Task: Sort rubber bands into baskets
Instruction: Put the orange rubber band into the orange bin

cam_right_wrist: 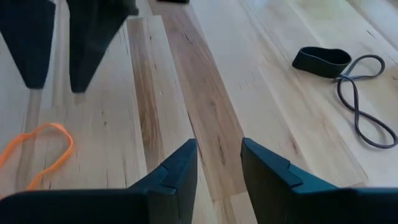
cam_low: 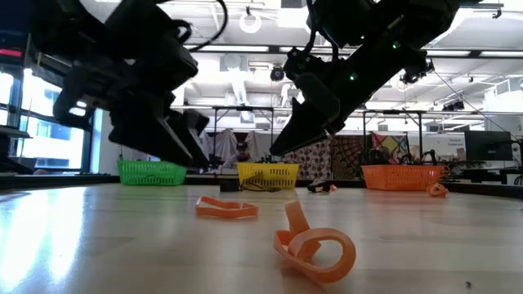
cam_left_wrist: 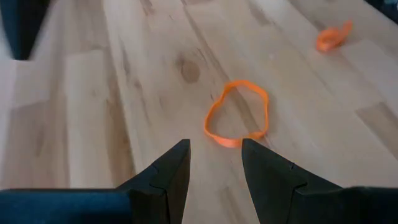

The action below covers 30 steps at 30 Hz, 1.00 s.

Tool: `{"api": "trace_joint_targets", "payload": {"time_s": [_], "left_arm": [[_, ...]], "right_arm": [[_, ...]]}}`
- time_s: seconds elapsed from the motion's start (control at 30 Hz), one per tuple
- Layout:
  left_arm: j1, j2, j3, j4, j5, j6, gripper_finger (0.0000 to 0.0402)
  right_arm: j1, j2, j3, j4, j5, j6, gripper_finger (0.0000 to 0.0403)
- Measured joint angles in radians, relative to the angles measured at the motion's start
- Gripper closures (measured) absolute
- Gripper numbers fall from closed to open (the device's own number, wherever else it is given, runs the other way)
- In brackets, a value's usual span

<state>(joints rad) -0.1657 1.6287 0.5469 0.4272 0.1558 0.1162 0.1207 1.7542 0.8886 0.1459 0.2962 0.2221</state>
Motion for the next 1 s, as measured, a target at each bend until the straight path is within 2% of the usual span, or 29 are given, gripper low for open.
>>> {"api": "trace_joint_targets", "payload": {"time_s": [0.43,1.0], "left_arm": [[0.034,0.146,0.096,-0.003,0.215,0.069,0.0264],[0.065,0.184,0.103,0.019,0.261,0.081,0.0277]], "right_arm": [[0.000,0.000,0.000,0.000,0.000,-0.011,0.0288],[0.000,0.000,0.000,0.000,0.000,-0.021,0.0288]]}}
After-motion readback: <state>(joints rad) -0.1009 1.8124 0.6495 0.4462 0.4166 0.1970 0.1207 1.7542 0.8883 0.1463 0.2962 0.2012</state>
